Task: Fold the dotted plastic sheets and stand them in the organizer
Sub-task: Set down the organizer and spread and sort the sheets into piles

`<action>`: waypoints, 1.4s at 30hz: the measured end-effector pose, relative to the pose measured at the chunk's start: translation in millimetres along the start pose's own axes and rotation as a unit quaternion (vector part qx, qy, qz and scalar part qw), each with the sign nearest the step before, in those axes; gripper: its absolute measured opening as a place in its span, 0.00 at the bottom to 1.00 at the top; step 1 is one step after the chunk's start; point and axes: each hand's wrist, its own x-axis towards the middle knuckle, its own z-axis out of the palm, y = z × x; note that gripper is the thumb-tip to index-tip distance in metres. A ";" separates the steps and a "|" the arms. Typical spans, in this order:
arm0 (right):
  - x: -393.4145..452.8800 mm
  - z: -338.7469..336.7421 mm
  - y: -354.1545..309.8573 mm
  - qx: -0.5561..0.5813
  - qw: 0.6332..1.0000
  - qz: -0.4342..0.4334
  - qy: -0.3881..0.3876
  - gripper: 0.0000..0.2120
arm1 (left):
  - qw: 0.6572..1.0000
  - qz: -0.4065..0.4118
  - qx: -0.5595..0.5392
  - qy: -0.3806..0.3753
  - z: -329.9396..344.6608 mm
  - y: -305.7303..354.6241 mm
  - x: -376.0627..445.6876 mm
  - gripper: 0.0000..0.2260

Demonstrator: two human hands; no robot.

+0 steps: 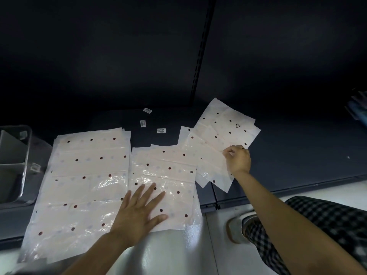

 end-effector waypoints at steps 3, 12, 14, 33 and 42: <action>-2.7 -4.9 -4.4 0.133 0.990 0.034 -0.012 0.06 | 1.000 -0.003 -0.006 -0.005 -2.3 0.2 -0.1 0.41; -37.1 -24.7 -58.0 0.314 0.936 -0.043 -0.151 0.04 | 0.984 -0.037 -0.164 0.052 -20.1 1.0 3.8 0.24; -52.5 -26.9 -72.0 0.259 0.929 -0.086 -0.250 0.06 | 0.962 -0.046 -0.234 0.131 -29.4 1.1 0.8 0.26; -53.9 -0.1 -27.5 -0.015 0.975 -0.110 -0.191 0.30 | 0.999 -0.030 -0.023 -0.012 -15.3 -8.4 -11.4 0.57; -37.1 7.2 -14.1 0.132 0.990 -0.027 -0.029 0.13 | 0.997 -0.049 -0.054 0.012 -17.7 -15.4 0.0 0.22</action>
